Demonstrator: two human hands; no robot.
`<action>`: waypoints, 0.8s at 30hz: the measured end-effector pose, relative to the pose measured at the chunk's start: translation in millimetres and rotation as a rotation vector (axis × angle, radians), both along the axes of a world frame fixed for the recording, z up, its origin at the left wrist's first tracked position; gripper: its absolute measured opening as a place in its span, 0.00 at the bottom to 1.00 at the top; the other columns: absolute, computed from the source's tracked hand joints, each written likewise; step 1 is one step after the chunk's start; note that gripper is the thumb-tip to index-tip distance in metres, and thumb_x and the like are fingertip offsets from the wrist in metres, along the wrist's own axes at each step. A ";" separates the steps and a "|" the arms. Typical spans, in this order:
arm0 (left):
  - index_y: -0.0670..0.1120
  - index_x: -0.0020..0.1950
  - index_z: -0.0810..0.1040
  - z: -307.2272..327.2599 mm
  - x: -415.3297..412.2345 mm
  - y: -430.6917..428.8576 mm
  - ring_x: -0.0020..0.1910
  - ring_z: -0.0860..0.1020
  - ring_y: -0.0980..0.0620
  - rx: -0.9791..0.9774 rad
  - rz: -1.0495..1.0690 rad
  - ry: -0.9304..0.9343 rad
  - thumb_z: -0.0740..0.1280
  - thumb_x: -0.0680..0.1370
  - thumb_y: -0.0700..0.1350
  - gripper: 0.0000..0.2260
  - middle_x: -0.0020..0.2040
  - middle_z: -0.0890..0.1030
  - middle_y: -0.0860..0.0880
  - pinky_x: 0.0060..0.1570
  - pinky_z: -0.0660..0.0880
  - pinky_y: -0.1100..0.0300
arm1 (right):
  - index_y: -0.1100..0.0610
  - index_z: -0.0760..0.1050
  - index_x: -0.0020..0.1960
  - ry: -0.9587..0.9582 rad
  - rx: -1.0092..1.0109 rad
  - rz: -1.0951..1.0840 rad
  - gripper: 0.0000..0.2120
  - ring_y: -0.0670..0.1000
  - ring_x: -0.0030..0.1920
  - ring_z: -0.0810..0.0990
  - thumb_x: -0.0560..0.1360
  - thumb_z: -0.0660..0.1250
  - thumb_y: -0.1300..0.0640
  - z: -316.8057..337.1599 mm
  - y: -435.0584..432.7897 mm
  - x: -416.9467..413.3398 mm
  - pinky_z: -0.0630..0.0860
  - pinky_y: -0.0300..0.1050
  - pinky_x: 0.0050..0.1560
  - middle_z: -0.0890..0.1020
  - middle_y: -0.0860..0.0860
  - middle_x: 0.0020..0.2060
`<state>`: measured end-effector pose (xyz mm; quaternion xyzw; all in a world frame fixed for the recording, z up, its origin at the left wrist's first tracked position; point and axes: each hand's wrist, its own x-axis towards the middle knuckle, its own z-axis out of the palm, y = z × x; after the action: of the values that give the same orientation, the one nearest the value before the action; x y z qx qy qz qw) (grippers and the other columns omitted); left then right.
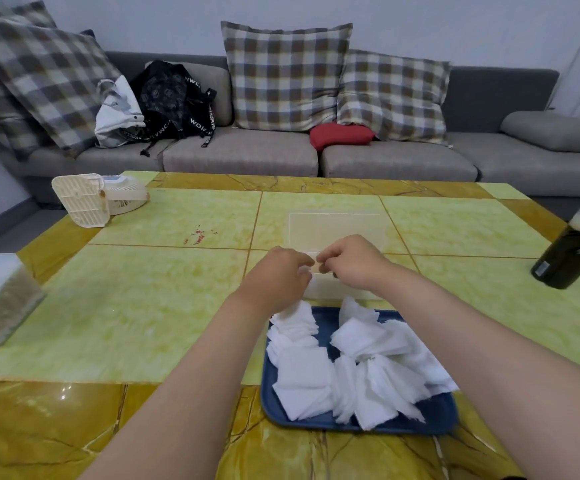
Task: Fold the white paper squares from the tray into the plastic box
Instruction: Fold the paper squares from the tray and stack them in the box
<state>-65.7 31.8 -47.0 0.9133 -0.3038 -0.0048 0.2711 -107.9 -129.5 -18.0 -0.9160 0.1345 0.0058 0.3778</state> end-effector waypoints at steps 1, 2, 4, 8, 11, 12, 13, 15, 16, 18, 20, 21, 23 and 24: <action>0.51 0.68 0.77 1.6 -1.6 2.0 0.68 0.71 0.52 -0.012 -0.006 -0.005 0.62 0.82 0.46 0.15 0.67 0.77 0.50 0.62 0.67 0.60 | 0.54 0.84 0.56 -0.066 -0.063 0.008 0.12 0.49 0.53 0.81 0.78 0.64 0.64 2.6 -0.7 -3.4 0.77 0.45 0.59 0.85 0.49 0.51; 0.50 0.68 0.77 3.0 -3.3 4.2 0.69 0.69 0.52 -0.025 -0.016 -0.018 0.62 0.82 0.45 0.15 0.67 0.77 0.51 0.63 0.66 0.61 | 0.53 0.84 0.54 -0.129 -0.113 0.031 0.12 0.48 0.53 0.80 0.79 0.64 0.63 6.6 0.4 -7.9 0.77 0.44 0.57 0.84 0.47 0.50; 0.50 0.67 0.78 4.5 -5.9 10.0 0.69 0.69 0.52 -0.055 -0.025 -0.044 0.64 0.81 0.44 0.14 0.67 0.77 0.52 0.62 0.64 0.63 | 0.51 0.84 0.48 -0.186 -0.128 0.109 0.10 0.46 0.48 0.81 0.78 0.65 0.61 15.2 6.3 -15.2 0.77 0.42 0.51 0.84 0.44 0.45; 0.51 0.64 0.79 7.4 -14.5 20.2 0.62 0.73 0.53 -0.083 0.019 -0.062 0.65 0.80 0.43 0.13 0.61 0.78 0.53 0.57 0.65 0.65 | 0.50 0.85 0.50 -0.016 -0.206 0.326 0.10 0.48 0.48 0.82 0.75 0.68 0.62 20.7 22.3 -30.8 0.78 0.41 0.48 0.85 0.46 0.46; 0.53 0.57 0.80 10.6 -24.2 30.3 0.52 0.76 0.56 -0.117 0.033 0.040 0.63 0.78 0.37 0.14 0.54 0.80 0.55 0.49 0.69 0.66 | 0.49 0.83 0.56 0.068 -0.418 0.454 0.19 0.48 0.50 0.81 0.73 0.64 0.67 13.7 29.0 -39.4 0.77 0.39 0.47 0.84 0.44 0.51; 0.54 0.54 0.79 11.1 -27.1 34.7 0.50 0.77 0.57 -0.109 0.030 0.094 0.62 0.77 0.36 0.15 0.53 0.80 0.55 0.47 0.70 0.67 | 0.47 0.81 0.59 0.080 -0.492 0.482 0.22 0.48 0.50 0.80 0.72 0.64 0.67 11.2 31.2 -41.7 0.77 0.40 0.45 0.83 0.44 0.52; 0.55 0.52 0.78 11.5 -30.0 39.6 0.49 0.77 0.57 -0.089 0.024 0.140 0.61 0.76 0.34 0.17 0.53 0.80 0.55 0.45 0.71 0.68 | 0.45 0.80 0.62 0.080 -0.558 0.512 0.24 0.48 0.50 0.79 0.72 0.65 0.67 8.6 34.2 -43.7 0.76 0.42 0.44 0.83 0.43 0.53; 0.56 0.53 0.78 11.3 -35.8 47.5 0.51 0.77 0.58 -0.036 0.008 0.209 0.59 0.74 0.32 0.21 0.55 0.79 0.56 0.45 0.71 0.68 | 0.43 0.78 0.65 0.055 -0.616 0.547 0.26 0.48 0.51 0.79 0.73 0.66 0.64 2.6 37.5 -45.3 0.76 0.44 0.45 0.83 0.43 0.52; 0.55 0.56 0.78 11.5 -39.0 51.0 0.53 0.76 0.58 -0.016 0.001 0.235 0.58 0.73 0.31 0.22 0.56 0.78 0.57 0.47 0.71 0.67 | 0.43 0.79 0.65 0.038 -0.605 0.539 0.24 0.48 0.51 0.80 0.74 0.66 0.62 1.7 37.8 -45.9 0.77 0.45 0.47 0.83 0.44 0.52; 0.53 0.63 0.77 12.8 -43.7 55.9 0.57 0.76 0.58 0.008 -0.011 0.273 0.57 0.73 0.30 0.25 0.58 0.78 0.58 0.51 0.71 0.65 | 0.43 0.81 0.63 0.010 -0.552 0.502 0.17 0.49 0.51 0.81 0.77 0.66 0.57 2.6 35.7 -46.5 0.78 0.46 0.50 0.84 0.44 0.52; 0.53 0.66 0.77 12.8 -44.6 59.8 0.59 0.76 0.57 0.017 -0.029 0.301 0.59 0.73 0.32 0.26 0.61 0.78 0.57 0.55 0.74 0.62 | 0.44 0.84 0.59 -0.003 -0.464 0.468 0.12 0.48 0.49 0.81 0.79 0.66 0.53 4.1 31.1 -46.6 0.78 0.47 0.51 0.85 0.43 0.50; 0.53 0.66 0.77 12.9 -45.1 61.0 0.60 0.76 0.57 0.019 -0.039 0.312 0.61 0.73 0.33 0.25 0.61 0.79 0.57 0.57 0.75 0.61 | 0.45 0.85 0.57 -0.006 -0.403 0.438 0.10 0.47 0.47 0.81 0.79 0.67 0.52 4.2 28.3 -46.6 0.78 0.47 0.50 0.85 0.43 0.48; 0.54 0.65 0.77 15.4 -46.6 60.9 0.60 0.76 0.57 0.001 -0.054 0.324 0.64 0.73 0.36 0.23 0.60 0.79 0.56 0.59 0.76 0.58 | 0.50 0.85 0.53 -0.013 -0.292 0.364 0.08 0.48 0.42 0.79 0.79 0.67 0.54 3.7 23.5 -46.7 0.76 0.47 0.47 0.85 0.47 0.46; 0.54 0.64 0.78 17.2 -47.6 59.6 0.60 0.76 0.58 -0.038 -0.056 0.334 0.65 0.73 0.36 0.22 0.59 0.80 0.56 0.58 0.76 0.58 | 0.54 0.85 0.50 -0.023 -0.250 0.332 0.08 0.49 0.40 0.77 0.78 0.67 0.55 4.1 21.4 -46.7 0.75 0.48 0.45 0.85 0.52 0.45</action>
<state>-113.3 91.4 -29.8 0.8857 -0.2800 -0.1584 0.3347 -154.6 -108.1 -13.9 -0.9654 -0.0233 0.0407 0.2565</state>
